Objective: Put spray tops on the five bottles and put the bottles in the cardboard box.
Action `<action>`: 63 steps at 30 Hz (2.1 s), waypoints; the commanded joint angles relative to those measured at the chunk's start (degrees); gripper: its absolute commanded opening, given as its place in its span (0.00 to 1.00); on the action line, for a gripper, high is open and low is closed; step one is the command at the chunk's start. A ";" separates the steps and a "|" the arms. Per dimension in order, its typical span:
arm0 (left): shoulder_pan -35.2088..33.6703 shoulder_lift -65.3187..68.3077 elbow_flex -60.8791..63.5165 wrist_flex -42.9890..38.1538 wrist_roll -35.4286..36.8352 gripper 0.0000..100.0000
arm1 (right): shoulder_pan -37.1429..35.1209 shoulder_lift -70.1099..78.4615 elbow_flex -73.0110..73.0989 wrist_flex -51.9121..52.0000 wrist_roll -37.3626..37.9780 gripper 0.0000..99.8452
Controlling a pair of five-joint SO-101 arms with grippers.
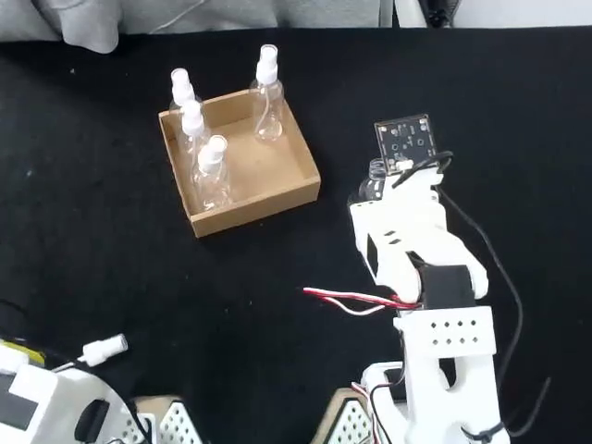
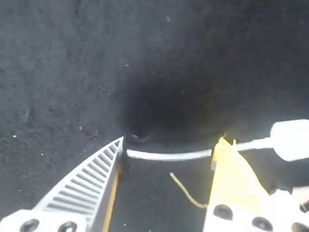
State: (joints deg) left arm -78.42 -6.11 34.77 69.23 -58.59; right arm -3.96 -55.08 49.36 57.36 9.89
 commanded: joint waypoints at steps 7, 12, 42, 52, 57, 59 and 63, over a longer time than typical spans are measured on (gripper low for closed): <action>4.88 -1.05 -8.22 3.34 -2.02 0.27 | 0.88 -1.63 -0.31 -1.23 0.18 0.10; 10.15 -1.05 -7.60 3.52 -8.70 0.28 | 0.88 -1.63 -0.31 -1.23 0.18 0.10; 30.81 -0.97 -2.51 14.95 -38.59 0.27 | 0.88 -1.63 -0.31 -1.32 0.18 0.10; 31.08 -0.97 9.36 -3.16 -38.15 0.27 | 0.88 -1.54 -0.31 -1.41 0.18 0.10; 31.16 -0.97 9.80 -3.43 -38.15 0.18 | 0.88 -1.45 -0.31 -1.49 0.18 0.10; 31.34 -0.97 9.98 -3.43 -38.15 0.14 | 0.88 -1.45 -0.31 -1.49 0.18 0.10; 31.25 -0.97 9.98 -3.43 -38.07 0.12 | 0.88 -1.45 -0.31 -1.49 0.18 0.10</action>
State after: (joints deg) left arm -47.65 -6.20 44.97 66.95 -84.70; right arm -3.96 -55.08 49.36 57.36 9.89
